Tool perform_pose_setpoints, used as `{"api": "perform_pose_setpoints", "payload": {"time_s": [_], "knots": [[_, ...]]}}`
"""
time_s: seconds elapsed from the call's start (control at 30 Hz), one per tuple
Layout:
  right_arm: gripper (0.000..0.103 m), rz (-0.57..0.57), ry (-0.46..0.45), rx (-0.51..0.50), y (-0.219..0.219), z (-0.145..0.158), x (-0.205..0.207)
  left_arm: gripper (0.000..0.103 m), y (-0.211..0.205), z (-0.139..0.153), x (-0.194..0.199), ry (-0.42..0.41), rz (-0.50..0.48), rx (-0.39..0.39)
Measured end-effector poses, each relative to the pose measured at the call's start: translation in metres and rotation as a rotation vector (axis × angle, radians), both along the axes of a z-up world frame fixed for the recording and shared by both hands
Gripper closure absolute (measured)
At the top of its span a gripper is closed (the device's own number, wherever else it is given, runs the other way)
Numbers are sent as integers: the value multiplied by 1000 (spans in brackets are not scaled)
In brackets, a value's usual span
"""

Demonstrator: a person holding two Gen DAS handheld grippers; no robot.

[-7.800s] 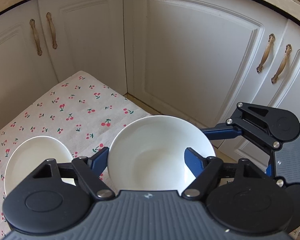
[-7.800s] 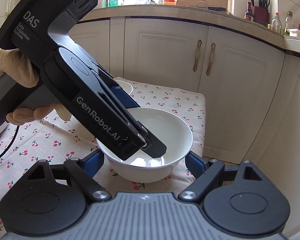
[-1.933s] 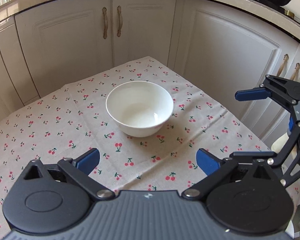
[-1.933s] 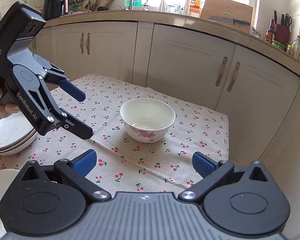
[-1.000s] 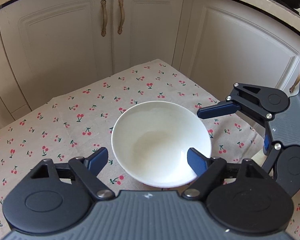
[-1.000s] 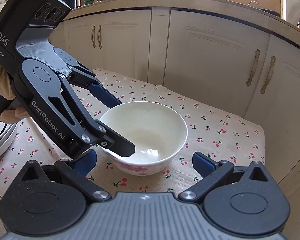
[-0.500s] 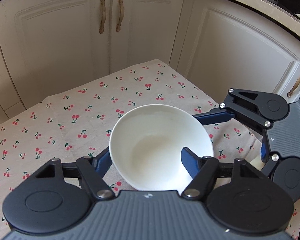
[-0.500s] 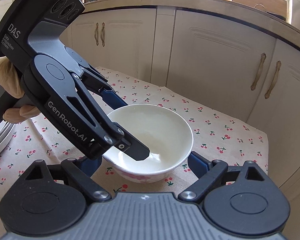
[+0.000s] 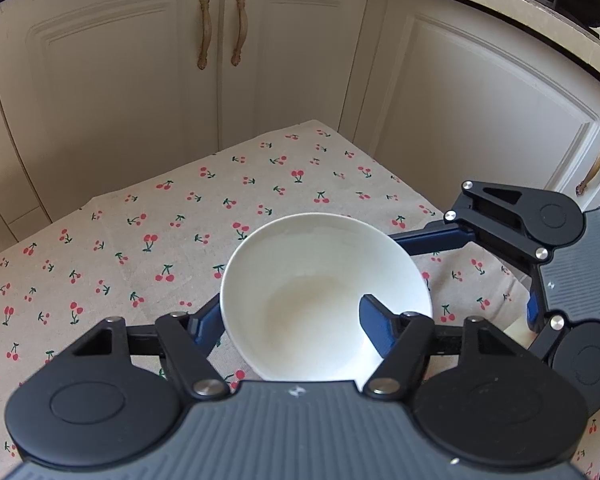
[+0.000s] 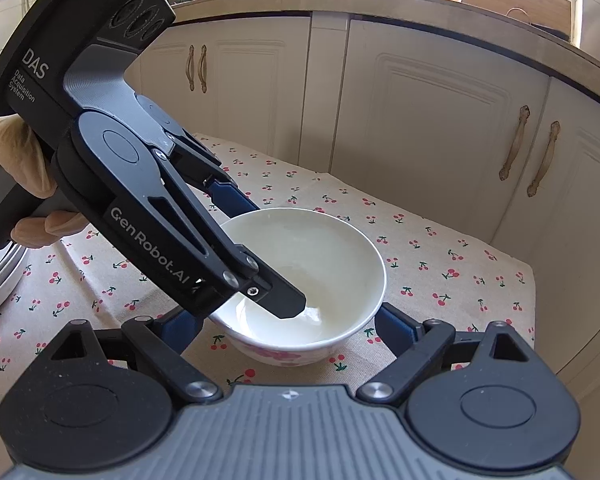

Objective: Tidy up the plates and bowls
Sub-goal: 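Lift the third bowl with the left gripper and lower it onto the bowl stack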

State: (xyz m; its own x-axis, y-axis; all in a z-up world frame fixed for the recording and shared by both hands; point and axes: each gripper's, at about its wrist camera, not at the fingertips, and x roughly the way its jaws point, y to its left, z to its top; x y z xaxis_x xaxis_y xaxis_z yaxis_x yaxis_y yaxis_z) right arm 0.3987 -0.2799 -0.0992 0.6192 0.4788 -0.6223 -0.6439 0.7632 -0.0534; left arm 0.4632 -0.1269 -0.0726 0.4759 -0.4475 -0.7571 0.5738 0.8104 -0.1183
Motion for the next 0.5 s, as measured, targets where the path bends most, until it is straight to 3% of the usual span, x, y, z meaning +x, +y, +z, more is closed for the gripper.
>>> {"api": "perform_pose_setpoints", "payload": {"time_s": [0.1, 0.5], "knots": [[8, -1, 1, 2, -1, 0, 0, 39, 2, 1, 2, 8, 6, -10], [8, -10, 17, 3, -1, 5, -6, 39, -1, 4, -12, 16, -1, -9]]}}
